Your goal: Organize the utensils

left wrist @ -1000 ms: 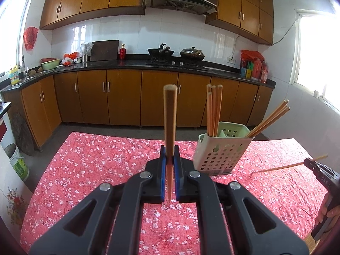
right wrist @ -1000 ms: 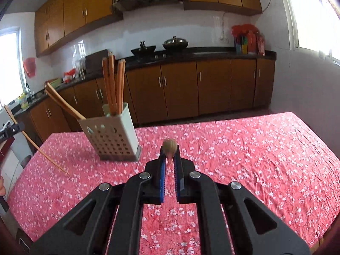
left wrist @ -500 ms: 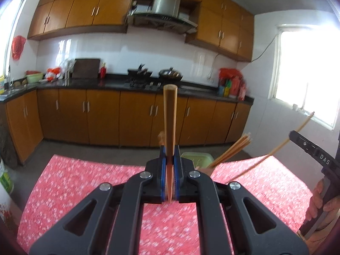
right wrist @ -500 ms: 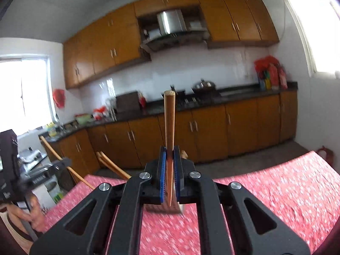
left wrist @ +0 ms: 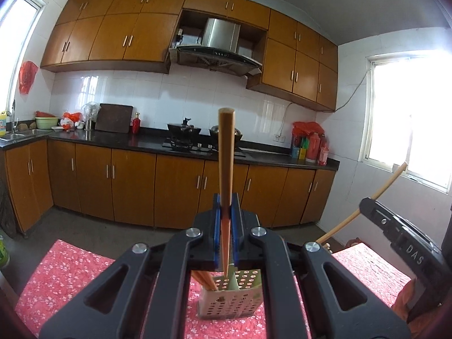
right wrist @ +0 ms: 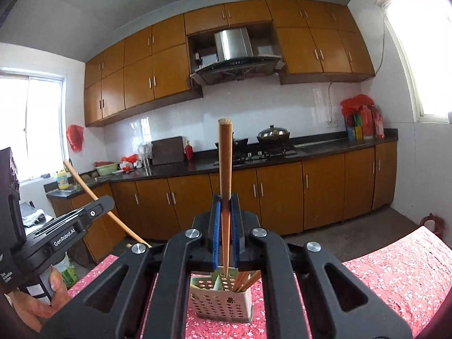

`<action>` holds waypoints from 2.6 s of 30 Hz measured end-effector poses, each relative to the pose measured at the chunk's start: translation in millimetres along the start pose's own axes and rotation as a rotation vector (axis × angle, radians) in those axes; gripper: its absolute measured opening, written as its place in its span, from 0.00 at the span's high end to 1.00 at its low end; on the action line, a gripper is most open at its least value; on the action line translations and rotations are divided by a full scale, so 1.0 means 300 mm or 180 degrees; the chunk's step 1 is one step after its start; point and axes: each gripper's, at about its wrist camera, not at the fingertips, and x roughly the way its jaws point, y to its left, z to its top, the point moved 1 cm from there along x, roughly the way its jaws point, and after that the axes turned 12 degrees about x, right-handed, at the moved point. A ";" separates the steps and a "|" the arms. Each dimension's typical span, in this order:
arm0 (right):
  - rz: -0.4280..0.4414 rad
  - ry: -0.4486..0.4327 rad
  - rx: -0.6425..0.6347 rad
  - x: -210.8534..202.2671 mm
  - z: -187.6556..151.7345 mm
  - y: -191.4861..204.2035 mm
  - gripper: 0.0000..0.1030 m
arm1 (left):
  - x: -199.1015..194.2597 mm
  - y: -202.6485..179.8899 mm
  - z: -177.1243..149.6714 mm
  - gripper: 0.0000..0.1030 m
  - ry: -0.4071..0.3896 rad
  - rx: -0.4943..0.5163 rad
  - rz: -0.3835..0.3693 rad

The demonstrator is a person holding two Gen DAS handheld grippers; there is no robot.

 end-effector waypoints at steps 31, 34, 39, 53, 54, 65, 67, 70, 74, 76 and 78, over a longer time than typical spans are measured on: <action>-0.0375 0.0079 -0.0125 -0.037 -0.081 -0.070 0.05 | -0.059 0.106 -0.127 0.07 0.0137 -0.0058 0.0253; -0.0431 0.0103 -0.0105 -0.072 -0.101 -0.075 0.02 | -0.121 0.110 -0.168 0.04 0.0229 -0.0057 0.0280; -0.0566 0.0249 -0.0094 -0.097 -0.147 -0.076 0.02 | -0.200 0.082 -0.243 0.04 0.0393 0.0154 0.0482; -0.0675 0.0260 -0.0114 -0.261 -0.301 -0.046 0.02 | -0.375 0.016 -0.394 0.04 0.0521 0.0215 0.0556; -0.0673 0.0255 -0.0145 -0.272 -0.311 -0.039 0.02 | -0.390 0.010 -0.406 0.04 0.0511 0.0234 0.0567; -0.0661 0.0330 -0.0320 -0.347 -0.449 -0.024 0.02 | -0.482 -0.037 -0.509 0.04 0.0445 0.0400 0.0614; -0.0660 0.0387 -0.0315 -0.350 -0.473 -0.031 0.02 | -0.485 -0.049 -0.534 0.04 0.0482 0.0442 0.0600; -0.0682 0.0440 -0.0308 -0.356 -0.500 -0.035 0.02 | -0.487 -0.060 -0.567 0.04 0.0543 0.0468 0.0586; -0.0705 0.0503 -0.0256 -0.357 -0.523 -0.045 0.02 | -0.482 -0.056 -0.600 0.04 0.0633 0.0399 0.0558; -0.0703 0.0519 -0.0230 -0.358 -0.528 -0.051 0.02 | -0.484 -0.055 -0.610 0.04 0.0647 0.0377 0.0553; -0.0717 0.0526 -0.0221 -0.361 -0.539 -0.055 0.02 | -0.488 -0.054 -0.618 0.04 0.0657 0.0374 0.0555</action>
